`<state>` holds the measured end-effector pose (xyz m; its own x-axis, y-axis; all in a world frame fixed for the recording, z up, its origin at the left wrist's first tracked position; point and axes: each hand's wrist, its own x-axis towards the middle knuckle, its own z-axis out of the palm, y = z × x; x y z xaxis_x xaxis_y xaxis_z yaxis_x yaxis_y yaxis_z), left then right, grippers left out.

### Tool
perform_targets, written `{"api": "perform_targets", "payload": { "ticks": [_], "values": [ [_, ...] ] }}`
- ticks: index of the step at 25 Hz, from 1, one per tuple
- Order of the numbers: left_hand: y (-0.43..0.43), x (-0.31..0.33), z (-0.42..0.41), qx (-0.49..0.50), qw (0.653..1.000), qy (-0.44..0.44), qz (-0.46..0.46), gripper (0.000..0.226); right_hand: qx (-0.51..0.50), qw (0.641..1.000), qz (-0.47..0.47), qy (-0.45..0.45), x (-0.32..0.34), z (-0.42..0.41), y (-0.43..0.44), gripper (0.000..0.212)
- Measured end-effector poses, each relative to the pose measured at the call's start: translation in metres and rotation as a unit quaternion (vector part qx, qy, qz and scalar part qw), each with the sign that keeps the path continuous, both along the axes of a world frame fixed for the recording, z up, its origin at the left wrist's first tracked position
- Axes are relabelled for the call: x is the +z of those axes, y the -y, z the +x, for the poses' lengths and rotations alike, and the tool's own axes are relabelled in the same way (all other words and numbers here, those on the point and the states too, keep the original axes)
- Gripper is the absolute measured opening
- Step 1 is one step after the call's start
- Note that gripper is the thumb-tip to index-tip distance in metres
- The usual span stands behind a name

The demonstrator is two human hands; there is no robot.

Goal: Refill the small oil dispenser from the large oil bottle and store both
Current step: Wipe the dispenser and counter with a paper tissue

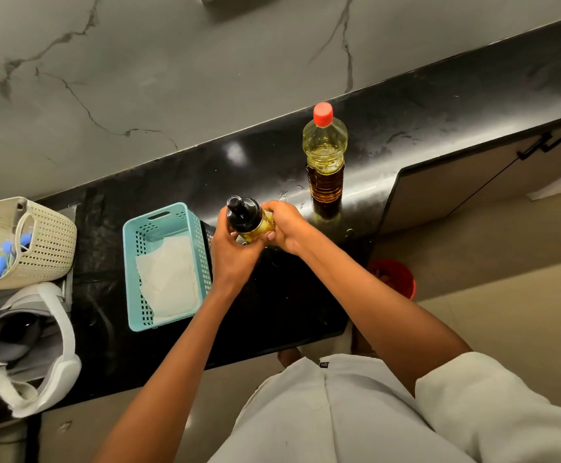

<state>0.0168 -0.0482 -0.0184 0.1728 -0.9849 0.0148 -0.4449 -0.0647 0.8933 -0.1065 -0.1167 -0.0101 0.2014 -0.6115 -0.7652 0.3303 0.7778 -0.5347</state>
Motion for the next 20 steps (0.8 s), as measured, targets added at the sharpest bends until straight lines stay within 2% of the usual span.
{"api": "perform_targets", "payload": {
  "ticks": [4,10,15,20],
  "values": [
    [0.008,-0.012,0.011,0.02,1.0,0.008,-0.005,0.073,0.03,0.999,0.024,-0.015,-0.013,0.009,0.001,0.021],
    [0.042,-0.021,0.03,0.034,0.999,-0.019,0.033,0.078,-0.006,0.998,0.053,0.018,-0.04,0.012,-0.002,0.024],
    [0.09,-0.031,0.04,0.056,0.997,-0.004,0.05,0.073,0.011,0.996,0.043,-0.08,-0.056,-0.018,-0.004,0.024],
    [0.145,-0.043,0.042,0.035,0.997,0.007,0.07,0.073,0.001,0.985,0.019,-0.173,-0.05,-0.052,-0.045,0.019]
  ]
}}
